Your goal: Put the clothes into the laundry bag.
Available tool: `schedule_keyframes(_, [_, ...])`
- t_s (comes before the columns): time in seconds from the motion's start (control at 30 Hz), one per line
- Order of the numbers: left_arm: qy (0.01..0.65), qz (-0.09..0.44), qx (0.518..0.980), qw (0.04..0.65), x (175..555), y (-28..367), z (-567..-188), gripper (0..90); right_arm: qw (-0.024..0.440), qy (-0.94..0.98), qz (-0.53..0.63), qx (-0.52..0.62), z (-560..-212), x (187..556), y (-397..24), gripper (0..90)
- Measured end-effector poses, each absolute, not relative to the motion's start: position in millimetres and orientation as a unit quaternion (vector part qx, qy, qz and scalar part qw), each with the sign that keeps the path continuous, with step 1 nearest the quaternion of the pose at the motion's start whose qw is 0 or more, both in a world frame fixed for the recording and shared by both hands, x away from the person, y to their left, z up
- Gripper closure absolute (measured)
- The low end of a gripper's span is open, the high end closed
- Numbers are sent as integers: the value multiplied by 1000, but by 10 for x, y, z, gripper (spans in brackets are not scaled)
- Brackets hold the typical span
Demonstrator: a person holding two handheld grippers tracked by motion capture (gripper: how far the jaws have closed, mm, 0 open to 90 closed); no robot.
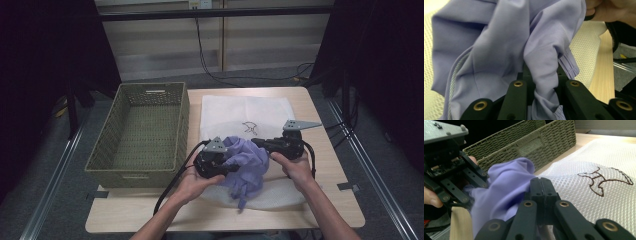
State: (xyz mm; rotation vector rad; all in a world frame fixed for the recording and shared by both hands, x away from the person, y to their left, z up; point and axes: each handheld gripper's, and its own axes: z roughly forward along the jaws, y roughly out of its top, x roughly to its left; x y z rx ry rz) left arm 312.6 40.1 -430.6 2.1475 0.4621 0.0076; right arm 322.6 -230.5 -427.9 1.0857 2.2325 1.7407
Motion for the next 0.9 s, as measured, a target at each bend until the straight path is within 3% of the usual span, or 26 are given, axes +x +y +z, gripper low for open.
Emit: schedule_keyframes(0.9, [186, -9, 892, 413, 3174, 279, -4565, 788, 57, 735, 575, 355, -4260, 3211, -2318, 900])
